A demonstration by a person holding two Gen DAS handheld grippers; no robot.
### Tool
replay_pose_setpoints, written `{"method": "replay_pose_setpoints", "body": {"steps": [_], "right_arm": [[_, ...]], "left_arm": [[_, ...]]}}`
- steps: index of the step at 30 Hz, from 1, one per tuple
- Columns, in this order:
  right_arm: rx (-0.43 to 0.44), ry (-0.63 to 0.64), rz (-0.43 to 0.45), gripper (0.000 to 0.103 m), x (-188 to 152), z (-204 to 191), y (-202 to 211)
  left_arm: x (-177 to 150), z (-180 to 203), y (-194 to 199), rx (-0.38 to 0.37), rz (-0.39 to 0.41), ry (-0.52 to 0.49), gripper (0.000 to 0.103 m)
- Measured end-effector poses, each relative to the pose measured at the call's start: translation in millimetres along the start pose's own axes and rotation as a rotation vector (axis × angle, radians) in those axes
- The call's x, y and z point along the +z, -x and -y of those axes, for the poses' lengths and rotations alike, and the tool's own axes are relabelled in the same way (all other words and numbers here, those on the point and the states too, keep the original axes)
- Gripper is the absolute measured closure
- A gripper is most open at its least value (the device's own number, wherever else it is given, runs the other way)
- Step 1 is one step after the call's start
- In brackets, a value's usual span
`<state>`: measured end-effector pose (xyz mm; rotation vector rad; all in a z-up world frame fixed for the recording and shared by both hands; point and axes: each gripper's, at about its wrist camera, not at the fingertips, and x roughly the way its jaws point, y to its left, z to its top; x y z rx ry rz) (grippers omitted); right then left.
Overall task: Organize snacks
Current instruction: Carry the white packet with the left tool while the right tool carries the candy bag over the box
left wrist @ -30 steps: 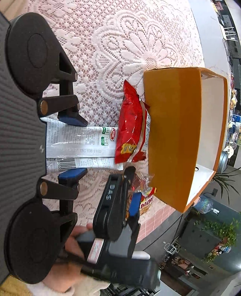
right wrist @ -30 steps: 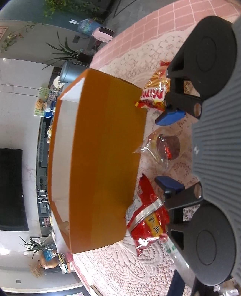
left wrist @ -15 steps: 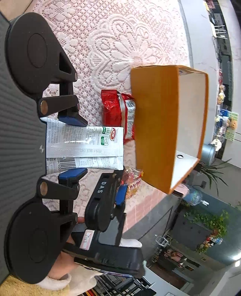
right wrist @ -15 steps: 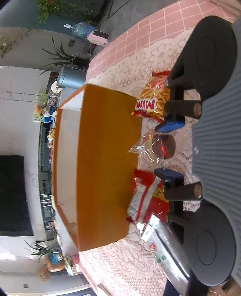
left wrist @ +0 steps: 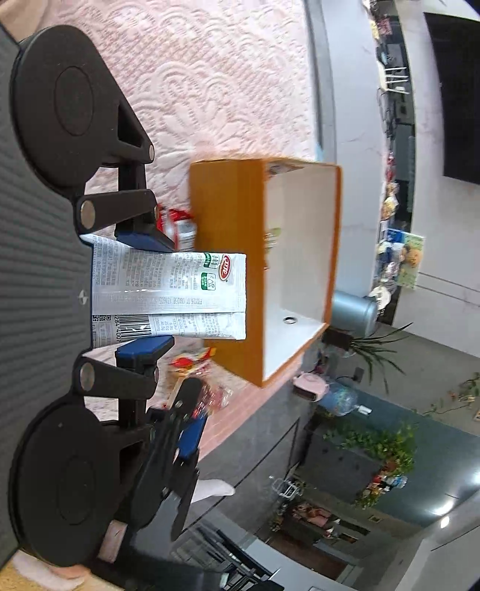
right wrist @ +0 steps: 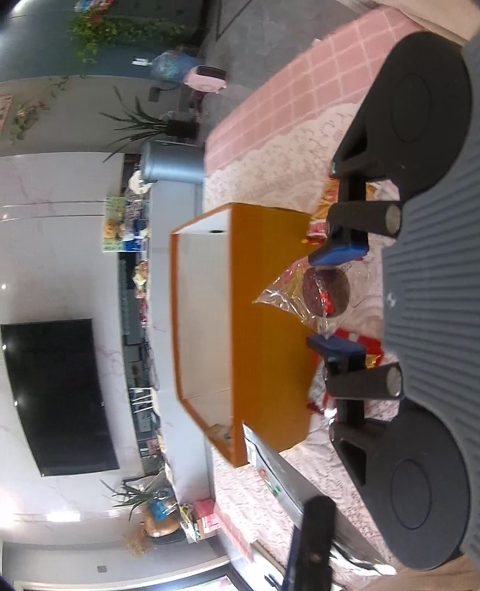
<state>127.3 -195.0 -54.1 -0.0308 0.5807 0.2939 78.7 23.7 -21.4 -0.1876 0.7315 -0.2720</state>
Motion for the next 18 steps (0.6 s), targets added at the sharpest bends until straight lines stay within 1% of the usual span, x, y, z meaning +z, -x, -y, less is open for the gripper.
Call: {"method": "replay_pose_setpoints", "body": {"steps": [8, 18], "right_arm": [[0.009, 0.048, 0.072, 0.065, 31.8, -5.8, 13.4], [-0.01, 0.124, 0.119, 0.065, 78.5, -8.2, -3.6]], "left_arm": [[34.5, 1.5, -4.5, 0.022, 0.065, -0.026, 0.049], [67.5, -6.9, -33.4, 0.047, 0.078, -0.006, 0.049]]}}
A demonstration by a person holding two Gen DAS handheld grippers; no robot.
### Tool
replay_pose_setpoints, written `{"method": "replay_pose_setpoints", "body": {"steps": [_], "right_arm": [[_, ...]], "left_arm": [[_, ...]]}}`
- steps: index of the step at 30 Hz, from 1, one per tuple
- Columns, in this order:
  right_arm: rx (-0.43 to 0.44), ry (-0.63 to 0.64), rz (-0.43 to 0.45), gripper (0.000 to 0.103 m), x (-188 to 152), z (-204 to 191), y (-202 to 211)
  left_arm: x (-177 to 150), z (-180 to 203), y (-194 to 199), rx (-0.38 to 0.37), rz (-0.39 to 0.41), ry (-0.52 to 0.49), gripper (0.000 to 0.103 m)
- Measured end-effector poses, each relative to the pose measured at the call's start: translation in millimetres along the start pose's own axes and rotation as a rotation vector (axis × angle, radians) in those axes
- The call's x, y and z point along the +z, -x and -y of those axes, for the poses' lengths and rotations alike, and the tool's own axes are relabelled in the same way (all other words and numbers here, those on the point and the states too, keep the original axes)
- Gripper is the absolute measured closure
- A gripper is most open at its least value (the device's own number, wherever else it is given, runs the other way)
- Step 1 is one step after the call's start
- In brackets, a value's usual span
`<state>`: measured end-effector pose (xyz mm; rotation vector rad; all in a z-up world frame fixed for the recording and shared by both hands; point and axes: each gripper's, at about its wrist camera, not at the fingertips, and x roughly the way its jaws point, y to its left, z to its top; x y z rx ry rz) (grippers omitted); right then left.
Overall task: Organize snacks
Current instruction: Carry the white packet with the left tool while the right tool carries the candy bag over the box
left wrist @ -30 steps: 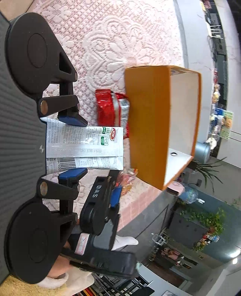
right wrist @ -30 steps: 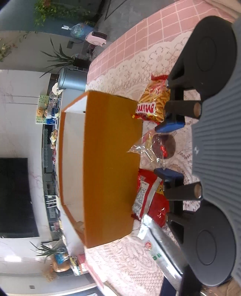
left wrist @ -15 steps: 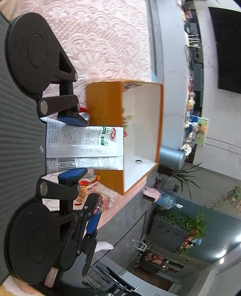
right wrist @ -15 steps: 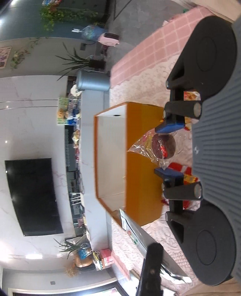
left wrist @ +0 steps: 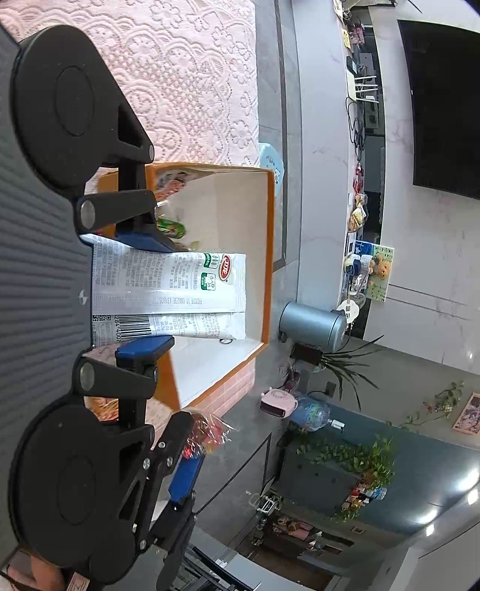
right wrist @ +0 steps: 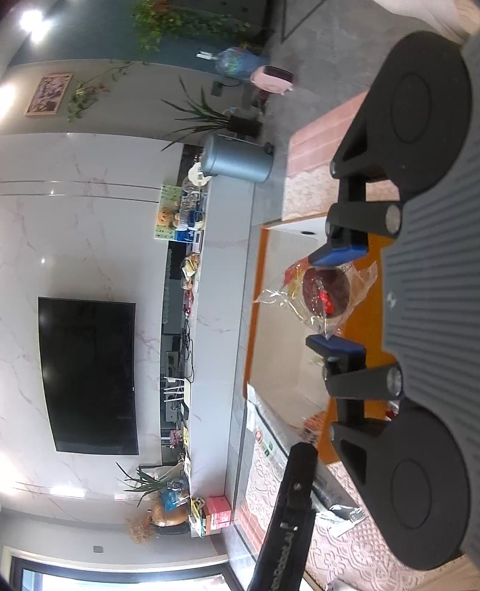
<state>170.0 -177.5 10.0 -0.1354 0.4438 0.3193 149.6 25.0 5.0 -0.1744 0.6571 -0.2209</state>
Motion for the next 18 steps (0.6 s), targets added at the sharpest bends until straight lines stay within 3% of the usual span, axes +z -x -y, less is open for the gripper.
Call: {"method": "replay_pose_setpoints", "body": {"steps": [7, 18], "right_arm": [[-0.018, 0.01, -0.023, 0.065, 20.4, 9.0, -35.3], [-0.037, 0.056, -0.114, 0.065, 26.5, 14.1, -98.8]], "left_arm": [[13.0, -5.1, -30.7, 0.031, -0.015, 0.005, 0.049], [20.2, -14.0, -86.7, 0.082, -0.103, -0.001, 0.049]]}}
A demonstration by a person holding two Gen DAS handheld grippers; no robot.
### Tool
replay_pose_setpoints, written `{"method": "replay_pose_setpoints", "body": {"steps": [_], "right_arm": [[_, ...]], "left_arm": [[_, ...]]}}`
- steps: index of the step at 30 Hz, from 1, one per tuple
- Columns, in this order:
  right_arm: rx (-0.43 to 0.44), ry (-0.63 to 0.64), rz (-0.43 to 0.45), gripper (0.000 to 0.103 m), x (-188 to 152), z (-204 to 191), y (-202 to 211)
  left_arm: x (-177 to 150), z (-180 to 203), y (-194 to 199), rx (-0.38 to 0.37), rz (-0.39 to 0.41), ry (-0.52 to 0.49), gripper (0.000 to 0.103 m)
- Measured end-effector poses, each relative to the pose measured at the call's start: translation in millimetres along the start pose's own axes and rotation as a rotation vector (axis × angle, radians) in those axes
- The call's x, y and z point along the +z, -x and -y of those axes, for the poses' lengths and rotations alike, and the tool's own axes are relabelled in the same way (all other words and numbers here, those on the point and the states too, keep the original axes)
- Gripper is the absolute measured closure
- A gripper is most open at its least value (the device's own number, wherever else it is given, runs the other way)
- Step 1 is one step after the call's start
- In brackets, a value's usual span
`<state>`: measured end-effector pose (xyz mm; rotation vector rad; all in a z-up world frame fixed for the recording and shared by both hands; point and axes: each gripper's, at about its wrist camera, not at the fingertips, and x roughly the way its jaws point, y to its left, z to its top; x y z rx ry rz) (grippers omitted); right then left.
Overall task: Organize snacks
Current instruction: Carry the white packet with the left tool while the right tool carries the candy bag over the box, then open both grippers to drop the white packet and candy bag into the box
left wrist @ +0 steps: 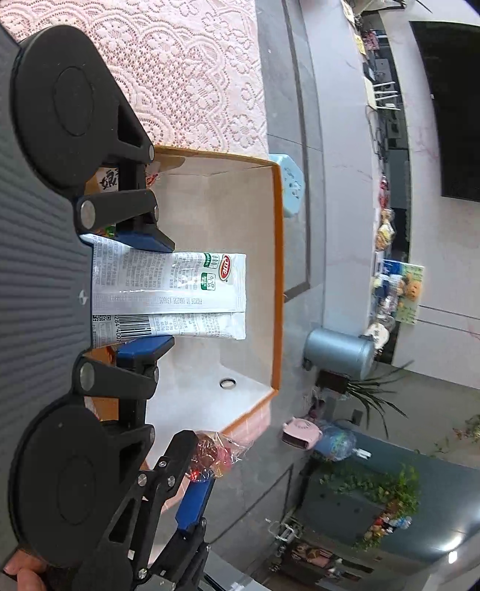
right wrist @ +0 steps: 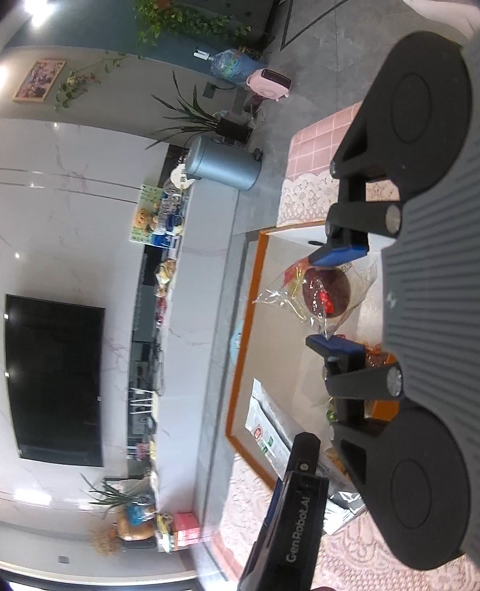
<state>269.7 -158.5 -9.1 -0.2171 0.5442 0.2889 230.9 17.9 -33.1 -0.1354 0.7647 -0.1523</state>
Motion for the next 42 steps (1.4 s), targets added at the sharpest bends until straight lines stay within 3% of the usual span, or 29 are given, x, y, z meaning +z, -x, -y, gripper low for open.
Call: {"method": "replay_pose_setpoints", "body": {"steps": [12, 30, 33, 37, 42], "right_arm": [[-0.016, 0.008, -0.122, 0.065, -4.4, 7.4, -61.2], [-0.009, 0.007, -0.251, 0.064, -10.5, 3.0, -103.0], [-0.011, 0.018, -0.262, 0.064, -9.1, -0.1, -106.4], [-0.015, 0.03, -0.266, 0.064, -8.8, -3.9, -107.2], [-0.02, 0.009, -0.295, 0.064, -8.9, -4.1, -109.9]], "left_arm": [[3.5, 1.4, -42.7, 0.013, -0.077, -0.039, 0.049], [3.7, 1.6, -67.0, 0.092, -0.134, -0.092, 0.046], [4.2, 4.3, -66.9, 0.108, -0.133, -0.11, 0.04], [3.4, 2.8, -59.1, 0.102, -0.085, -0.116, 0.021], [5.0, 2.7, -48.1, 0.13, -0.01, -0.123, 0.016]]}}
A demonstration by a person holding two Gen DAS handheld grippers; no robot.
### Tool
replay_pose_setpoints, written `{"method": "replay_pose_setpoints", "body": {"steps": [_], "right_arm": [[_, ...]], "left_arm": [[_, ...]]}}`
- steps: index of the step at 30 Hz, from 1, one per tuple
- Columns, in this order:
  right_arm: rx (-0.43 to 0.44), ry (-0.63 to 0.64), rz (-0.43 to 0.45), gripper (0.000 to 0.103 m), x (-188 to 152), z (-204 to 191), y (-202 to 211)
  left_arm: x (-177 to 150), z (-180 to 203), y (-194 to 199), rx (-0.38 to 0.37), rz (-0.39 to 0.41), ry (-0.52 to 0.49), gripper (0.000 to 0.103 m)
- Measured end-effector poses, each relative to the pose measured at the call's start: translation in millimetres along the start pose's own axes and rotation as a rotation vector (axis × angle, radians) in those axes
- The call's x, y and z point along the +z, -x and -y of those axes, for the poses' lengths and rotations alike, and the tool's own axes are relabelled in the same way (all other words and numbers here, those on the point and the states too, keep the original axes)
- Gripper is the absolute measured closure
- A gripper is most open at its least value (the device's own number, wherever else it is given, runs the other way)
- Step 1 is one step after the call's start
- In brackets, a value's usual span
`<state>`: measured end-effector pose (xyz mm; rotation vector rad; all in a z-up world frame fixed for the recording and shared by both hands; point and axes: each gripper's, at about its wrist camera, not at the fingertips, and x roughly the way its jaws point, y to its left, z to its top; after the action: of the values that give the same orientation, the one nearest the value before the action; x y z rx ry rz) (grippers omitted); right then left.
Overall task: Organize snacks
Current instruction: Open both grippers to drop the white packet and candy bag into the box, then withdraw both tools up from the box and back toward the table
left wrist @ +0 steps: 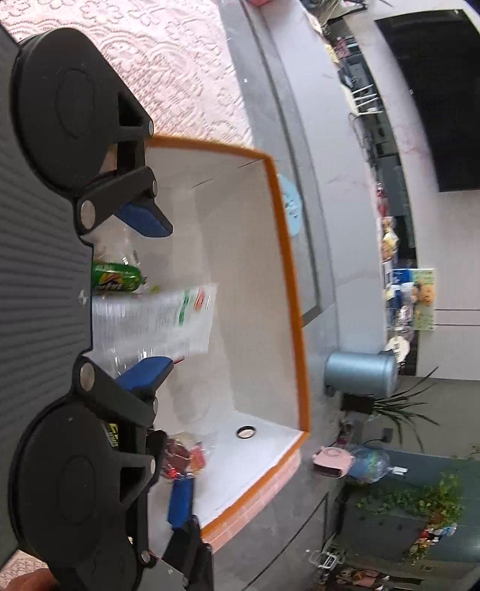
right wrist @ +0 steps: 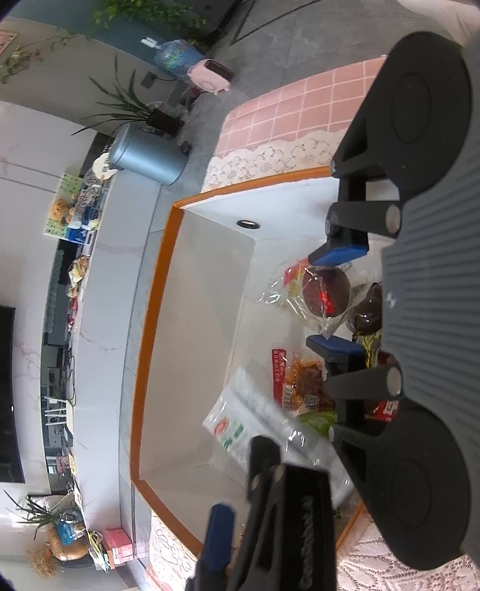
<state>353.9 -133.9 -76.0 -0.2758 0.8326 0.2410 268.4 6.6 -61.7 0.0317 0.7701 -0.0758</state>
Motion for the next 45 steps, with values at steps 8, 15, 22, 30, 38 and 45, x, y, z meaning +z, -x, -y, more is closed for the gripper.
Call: {"method": "replay_pose_setpoints", "body": {"steps": [8, 15, 22, 30, 38, 45], "right_arm": [[0.008, -0.027, -0.032, 0.058, 3.2, 1.4, 1.9], [0.006, -0.033, -0.001, 0.041, 1.1, -1.0, 21.6], [0.001, -0.058, 0.036, 0.034, -7.0, 2.0, 60.6], [0.017, -0.136, 0.102, 0.021, -29.7, 8.9, 121.2], [-0.002, -0.201, 0.239, 0.016, -76.4, 3.9, 177.5], [-0.036, -0.225, 0.303, 0.016, -126.6, -3.1, 200.8]], "left_arm": [[0.1, -7.2, 9.2, 0.011, 0.031, 0.028, 0.015], [0.2, -5.3, 25.4, -0.001, 0.054, 0.029, 0.015], [-1.2, -0.2, 58.6, -0.025, 0.091, 0.045, 0.015], [-15.2, 5.5, 112.1, -0.111, 0.14, 0.058, 0.015], [-55.1, 15.9, 153.7, -0.052, 0.253, 0.003, 0.014], [-93.1, -2.1, 149.0, -0.102, 0.208, 0.106, 0.014]]}}
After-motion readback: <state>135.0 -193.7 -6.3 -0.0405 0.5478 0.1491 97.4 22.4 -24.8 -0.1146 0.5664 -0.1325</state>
